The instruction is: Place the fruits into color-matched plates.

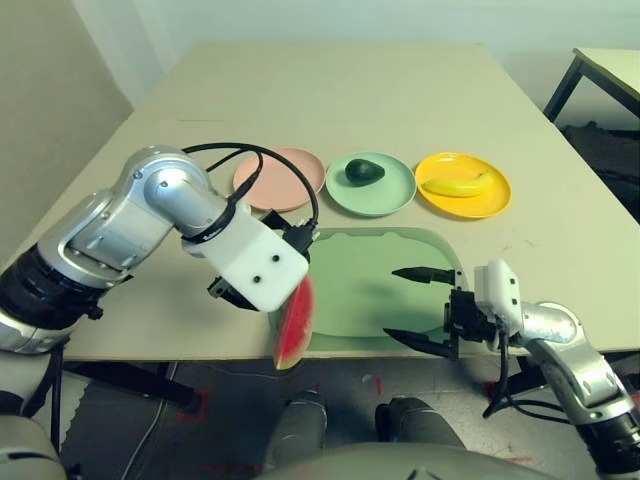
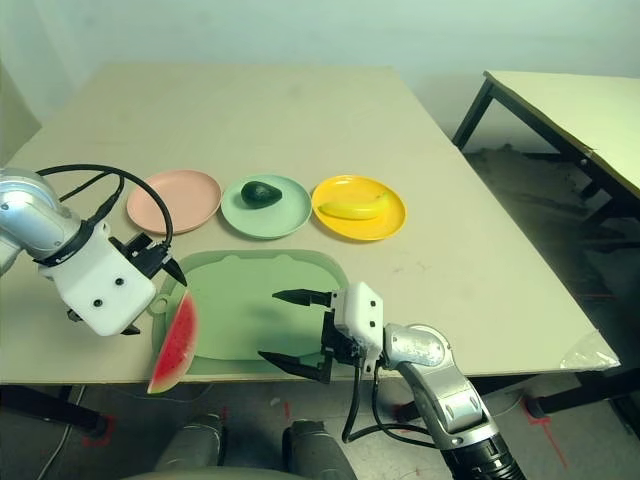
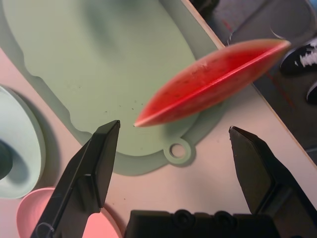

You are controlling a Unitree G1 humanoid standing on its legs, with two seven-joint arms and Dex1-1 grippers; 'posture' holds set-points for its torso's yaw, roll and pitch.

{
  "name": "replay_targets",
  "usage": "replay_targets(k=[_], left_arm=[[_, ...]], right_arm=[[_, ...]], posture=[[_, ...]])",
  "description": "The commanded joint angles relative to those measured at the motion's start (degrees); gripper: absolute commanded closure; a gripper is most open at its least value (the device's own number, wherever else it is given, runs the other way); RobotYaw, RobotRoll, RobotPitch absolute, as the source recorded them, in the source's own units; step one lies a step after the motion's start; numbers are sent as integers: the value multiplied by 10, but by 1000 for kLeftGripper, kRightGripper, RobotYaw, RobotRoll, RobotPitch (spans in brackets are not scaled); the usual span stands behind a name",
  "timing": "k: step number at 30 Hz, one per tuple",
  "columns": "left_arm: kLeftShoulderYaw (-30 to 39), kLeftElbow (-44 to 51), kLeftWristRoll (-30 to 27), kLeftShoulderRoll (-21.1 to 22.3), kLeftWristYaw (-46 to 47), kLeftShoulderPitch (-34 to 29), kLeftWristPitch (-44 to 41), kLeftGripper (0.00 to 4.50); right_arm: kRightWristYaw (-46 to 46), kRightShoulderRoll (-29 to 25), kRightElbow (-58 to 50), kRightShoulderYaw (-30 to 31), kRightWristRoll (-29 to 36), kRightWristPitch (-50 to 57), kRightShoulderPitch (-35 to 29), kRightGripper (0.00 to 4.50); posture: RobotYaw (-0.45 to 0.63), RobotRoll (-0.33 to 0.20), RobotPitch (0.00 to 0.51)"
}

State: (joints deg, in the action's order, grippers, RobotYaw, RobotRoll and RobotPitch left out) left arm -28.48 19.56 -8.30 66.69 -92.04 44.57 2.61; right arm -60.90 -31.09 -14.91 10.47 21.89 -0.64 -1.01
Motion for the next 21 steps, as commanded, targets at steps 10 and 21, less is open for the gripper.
replay_targets(k=[10, 21], left_arm=[[-84, -69, -7, -59, -5, 30, 254, 34], [-155, -118, 5, -32, -5, 75, 372, 34]], right_arm=[[1, -1, -4, 4, -2, 9, 5, 0], [14, 1, -14, 4, -4, 13, -1, 0]], posture=[[55, 0, 39], [49, 0, 39]])
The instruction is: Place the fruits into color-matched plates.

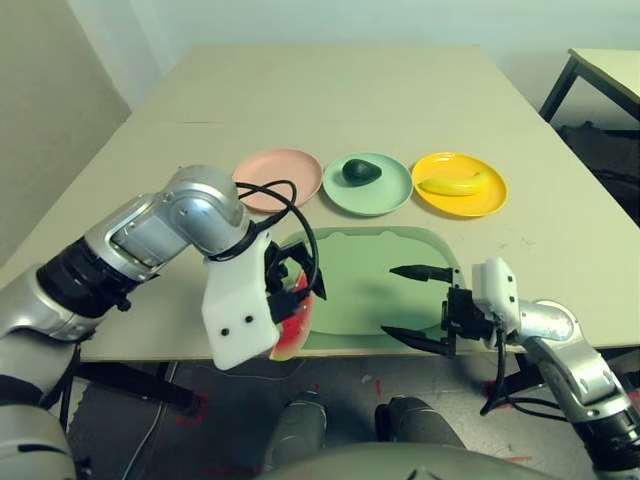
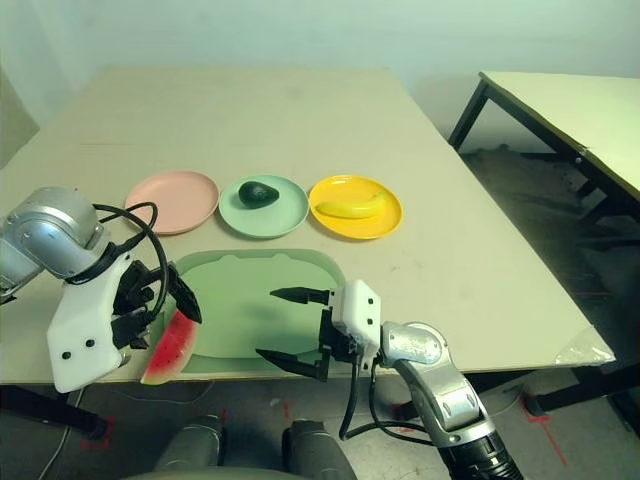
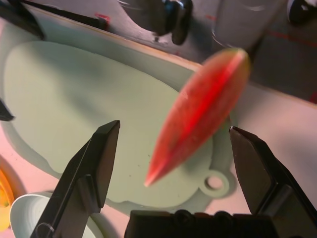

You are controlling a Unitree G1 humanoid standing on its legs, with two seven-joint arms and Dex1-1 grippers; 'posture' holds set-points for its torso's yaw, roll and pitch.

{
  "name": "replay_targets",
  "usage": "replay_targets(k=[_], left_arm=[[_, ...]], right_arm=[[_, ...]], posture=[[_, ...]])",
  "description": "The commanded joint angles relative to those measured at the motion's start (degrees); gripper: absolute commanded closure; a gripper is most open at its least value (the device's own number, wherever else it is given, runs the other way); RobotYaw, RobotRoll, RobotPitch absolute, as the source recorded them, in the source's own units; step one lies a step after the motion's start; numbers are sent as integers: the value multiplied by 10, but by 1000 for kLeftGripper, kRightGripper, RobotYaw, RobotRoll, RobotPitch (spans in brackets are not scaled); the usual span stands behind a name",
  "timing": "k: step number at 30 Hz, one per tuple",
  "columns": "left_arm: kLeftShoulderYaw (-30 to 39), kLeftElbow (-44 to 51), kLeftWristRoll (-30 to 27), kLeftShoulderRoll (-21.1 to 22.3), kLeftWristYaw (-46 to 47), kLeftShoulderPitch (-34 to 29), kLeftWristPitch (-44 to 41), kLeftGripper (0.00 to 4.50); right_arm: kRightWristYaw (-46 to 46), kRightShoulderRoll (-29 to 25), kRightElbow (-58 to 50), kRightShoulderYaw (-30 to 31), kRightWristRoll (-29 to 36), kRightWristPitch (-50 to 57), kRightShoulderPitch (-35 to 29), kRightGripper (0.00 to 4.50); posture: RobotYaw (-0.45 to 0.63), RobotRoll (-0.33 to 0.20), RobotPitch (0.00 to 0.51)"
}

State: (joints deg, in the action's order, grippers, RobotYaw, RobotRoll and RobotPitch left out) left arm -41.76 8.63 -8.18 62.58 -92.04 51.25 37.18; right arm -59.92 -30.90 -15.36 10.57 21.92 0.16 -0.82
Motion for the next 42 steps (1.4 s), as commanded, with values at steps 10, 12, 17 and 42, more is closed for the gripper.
replay_targets(k=[10, 12, 17, 42], left_arm=[[-29, -49, 17, -21, -5, 18, 90, 34], [-25, -71, 29, -39, -5, 20, 111, 34], [-25, -111, 52, -69, -5, 14, 157, 34], [-43, -212, 142, -138, 29, -22, 259, 34]], right_arm=[[13, -1, -18, 5, -3, 11, -8, 0], [14, -1, -19, 6, -3, 12, -9, 0], [15, 0, -21, 6, -4, 15, -9, 0], [22, 2, -26, 6, -4, 27, -6, 0]], posture=[[26, 0, 43], [26, 0, 43], [24, 0, 43], [12, 0, 44]])
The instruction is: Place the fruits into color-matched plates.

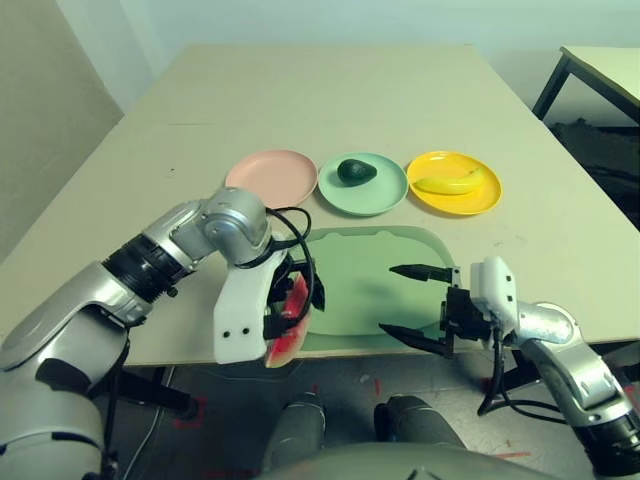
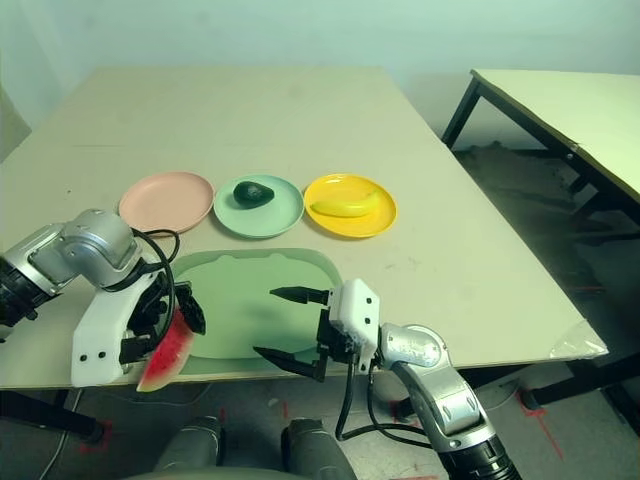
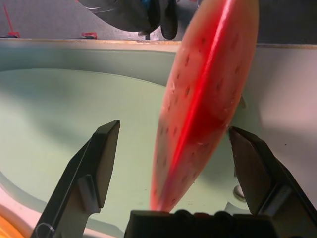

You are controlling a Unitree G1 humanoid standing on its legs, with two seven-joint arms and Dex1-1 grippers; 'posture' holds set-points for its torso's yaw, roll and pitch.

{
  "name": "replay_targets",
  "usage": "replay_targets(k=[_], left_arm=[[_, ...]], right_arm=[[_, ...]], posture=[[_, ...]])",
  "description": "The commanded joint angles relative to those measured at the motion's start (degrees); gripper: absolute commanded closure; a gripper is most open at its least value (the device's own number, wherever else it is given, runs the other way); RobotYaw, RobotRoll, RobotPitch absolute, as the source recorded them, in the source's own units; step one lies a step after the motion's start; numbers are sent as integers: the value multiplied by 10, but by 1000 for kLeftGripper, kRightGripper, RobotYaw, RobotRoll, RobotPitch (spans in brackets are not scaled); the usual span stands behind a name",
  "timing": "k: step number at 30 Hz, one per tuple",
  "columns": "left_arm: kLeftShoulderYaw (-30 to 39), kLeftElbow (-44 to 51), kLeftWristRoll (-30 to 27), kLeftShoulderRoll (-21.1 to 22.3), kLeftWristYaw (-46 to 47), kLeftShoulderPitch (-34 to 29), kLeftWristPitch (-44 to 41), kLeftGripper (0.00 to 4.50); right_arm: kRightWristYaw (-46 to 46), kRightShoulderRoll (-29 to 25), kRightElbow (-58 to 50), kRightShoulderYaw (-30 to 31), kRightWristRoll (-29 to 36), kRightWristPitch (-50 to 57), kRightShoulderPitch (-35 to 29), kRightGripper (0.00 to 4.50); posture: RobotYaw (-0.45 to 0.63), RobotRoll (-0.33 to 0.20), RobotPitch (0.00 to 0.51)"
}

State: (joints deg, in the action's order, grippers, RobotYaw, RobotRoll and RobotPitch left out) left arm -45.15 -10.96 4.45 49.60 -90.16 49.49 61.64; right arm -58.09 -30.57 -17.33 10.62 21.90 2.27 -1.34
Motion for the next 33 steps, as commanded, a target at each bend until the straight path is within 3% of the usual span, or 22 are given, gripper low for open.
replay_targets(k=[1, 9, 12, 17, 18, 28, 33], left_arm=[[-10, -22, 20, -11, 13, -4, 17, 34], [-17, -42, 39, -22, 29, 0, 20, 34], [-18, -38, 41, -24, 30, -2, 12, 644], [-20, -32, 39, -23, 28, -6, -2, 2310], [-21, -31, 39, -22, 28, -7, -3, 2438], [-15, -49, 36, -13, 23, 1, -8, 2438], [15, -90, 20, -16, 23, 39, -39, 2438]], right_arm=[[4, -1, -6, 4, -4, 6, -1, 0], [7, -4, -6, 1, -4, 8, -3, 0], [7, -4, -8, 1, -4, 8, -5, 0], [7, -6, -9, 0, -4, 8, -7, 0], [6, -7, -9, 0, -4, 8, -7, 0], [6, -10, -13, 0, -2, 9, -11, 0], [7, -11, -12, -4, -2, 8, -11, 0]], posture=[[12, 0, 44], [8, 0, 43], [3, 0, 41], [3, 0, 44], [4, 0, 45], [7, 0, 44], [10, 0, 43]])
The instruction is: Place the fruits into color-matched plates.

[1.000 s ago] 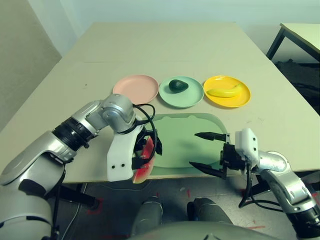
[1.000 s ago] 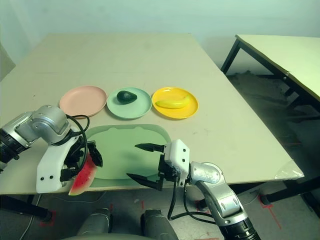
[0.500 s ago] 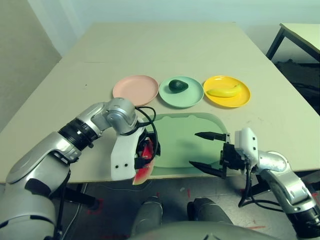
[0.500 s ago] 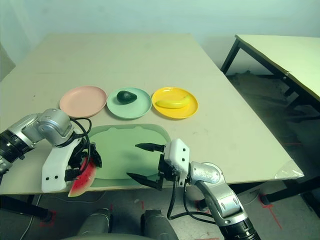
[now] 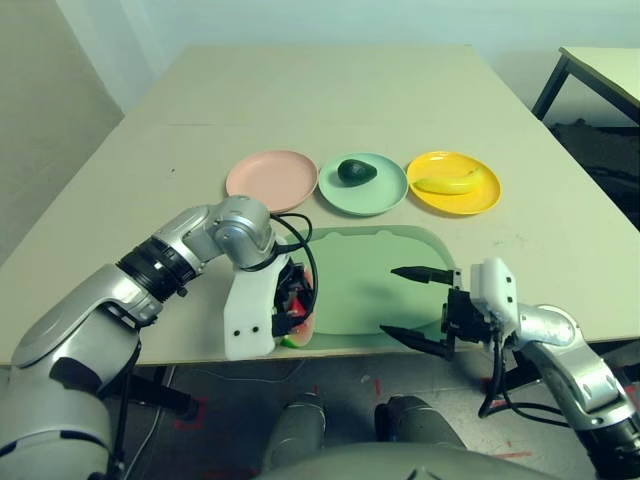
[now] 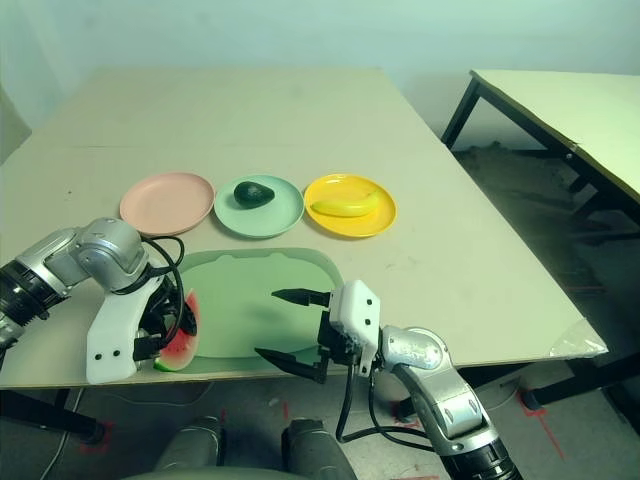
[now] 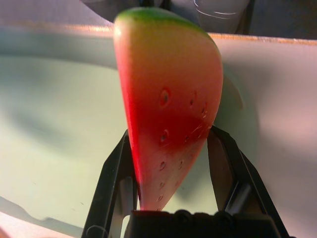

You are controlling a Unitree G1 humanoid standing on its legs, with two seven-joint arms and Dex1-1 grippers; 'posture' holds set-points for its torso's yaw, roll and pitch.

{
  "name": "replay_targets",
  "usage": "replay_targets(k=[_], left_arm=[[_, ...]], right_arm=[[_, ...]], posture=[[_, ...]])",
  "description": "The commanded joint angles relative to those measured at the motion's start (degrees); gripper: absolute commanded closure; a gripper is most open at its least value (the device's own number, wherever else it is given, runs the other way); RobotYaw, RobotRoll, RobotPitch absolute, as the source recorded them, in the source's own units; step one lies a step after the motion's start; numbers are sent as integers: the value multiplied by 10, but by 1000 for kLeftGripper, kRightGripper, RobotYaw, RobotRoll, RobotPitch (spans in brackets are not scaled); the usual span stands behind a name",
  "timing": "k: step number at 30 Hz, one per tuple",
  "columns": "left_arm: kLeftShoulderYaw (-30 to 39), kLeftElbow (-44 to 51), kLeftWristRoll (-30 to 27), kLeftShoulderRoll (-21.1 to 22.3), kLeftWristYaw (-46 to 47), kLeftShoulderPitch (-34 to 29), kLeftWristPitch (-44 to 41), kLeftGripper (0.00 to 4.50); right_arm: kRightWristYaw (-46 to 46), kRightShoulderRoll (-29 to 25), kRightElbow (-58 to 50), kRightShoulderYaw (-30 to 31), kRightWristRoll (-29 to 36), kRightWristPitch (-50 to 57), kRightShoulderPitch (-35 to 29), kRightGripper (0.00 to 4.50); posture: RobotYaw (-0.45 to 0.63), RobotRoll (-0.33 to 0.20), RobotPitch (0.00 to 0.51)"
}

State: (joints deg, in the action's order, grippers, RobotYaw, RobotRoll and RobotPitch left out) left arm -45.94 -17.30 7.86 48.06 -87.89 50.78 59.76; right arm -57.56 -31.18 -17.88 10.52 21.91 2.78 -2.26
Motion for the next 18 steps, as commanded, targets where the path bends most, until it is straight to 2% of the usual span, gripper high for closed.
replay_targets(k=[1, 4, 9, 14, 18], left_arm=[[31, -40, -14, -3, 3, 36, -28, 2438], [53, -79, -7, -7, 13, 55, -45, 2438], [98, -126, 38, -28, 60, 74, -104, 2438], [119, -248, 107, -39, 132, 122, -121, 2438], [114, -367, 186, -44, 229, 161, -127, 2438]], right_arm=[[2, -5, -6, -4, -2, 2, -2, 0], [6, -2, -6, -8, 1, 2, -4, 0], [46, 22, 5, -29, 2, -3, -4, 0], [91, 46, 13, -52, -9, -14, -5, 0], [125, 63, 21, -77, 0, -12, -7, 0]], posture=[[11, 0, 43], [13, 0, 44], [28, 0, 43], [30, 0, 41], [30, 0, 39]])
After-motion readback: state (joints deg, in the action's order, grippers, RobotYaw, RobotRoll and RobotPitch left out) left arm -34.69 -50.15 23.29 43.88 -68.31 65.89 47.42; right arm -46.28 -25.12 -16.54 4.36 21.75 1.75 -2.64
